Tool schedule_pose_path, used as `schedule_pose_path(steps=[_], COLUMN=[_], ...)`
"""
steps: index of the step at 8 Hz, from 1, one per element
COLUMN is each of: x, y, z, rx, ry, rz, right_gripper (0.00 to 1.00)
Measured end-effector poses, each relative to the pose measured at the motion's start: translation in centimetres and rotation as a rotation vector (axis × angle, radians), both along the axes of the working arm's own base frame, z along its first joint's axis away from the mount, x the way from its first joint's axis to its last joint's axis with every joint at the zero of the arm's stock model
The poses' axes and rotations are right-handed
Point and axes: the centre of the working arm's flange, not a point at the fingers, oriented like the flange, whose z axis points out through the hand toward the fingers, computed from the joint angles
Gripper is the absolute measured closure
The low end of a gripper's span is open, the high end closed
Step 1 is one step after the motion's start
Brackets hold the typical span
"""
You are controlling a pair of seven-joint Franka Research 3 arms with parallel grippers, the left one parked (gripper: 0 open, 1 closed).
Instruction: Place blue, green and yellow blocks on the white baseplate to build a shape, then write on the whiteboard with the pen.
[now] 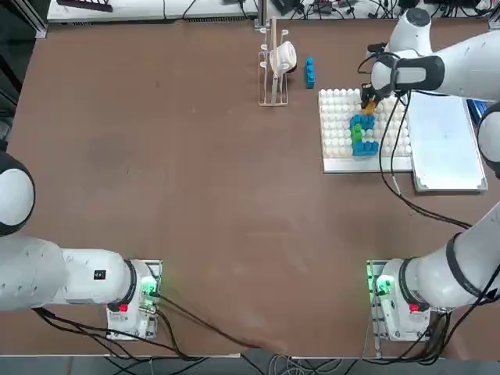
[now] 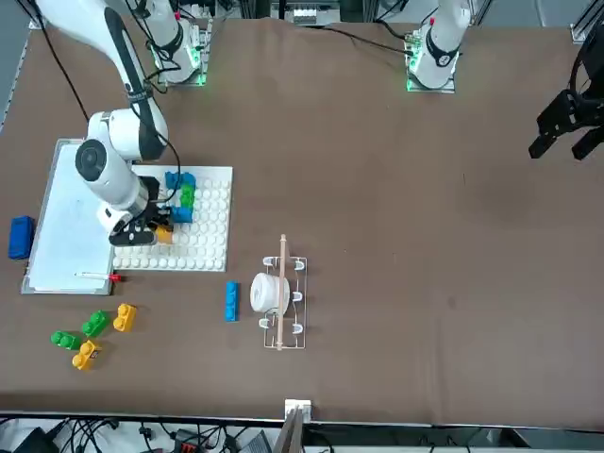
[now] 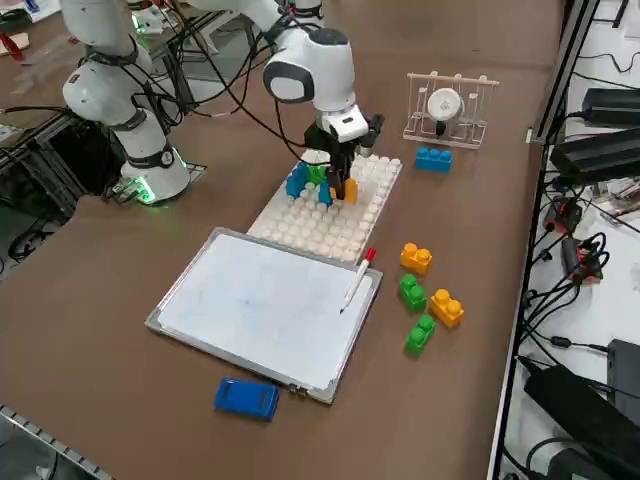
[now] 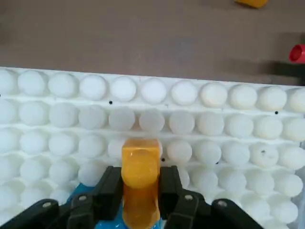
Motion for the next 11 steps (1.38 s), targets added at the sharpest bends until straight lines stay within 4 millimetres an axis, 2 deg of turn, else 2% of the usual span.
schedule_pose_path(steps=[4, 11], x=[-0.2, -0.3], y=[-0.8, -0.6], z=[-0.4, -1.2], rx=[0.000, 0.000], ry=[-0.010, -0.010], rz=[-0.013, -0.010], right_gripper=[0.58, 0.58])
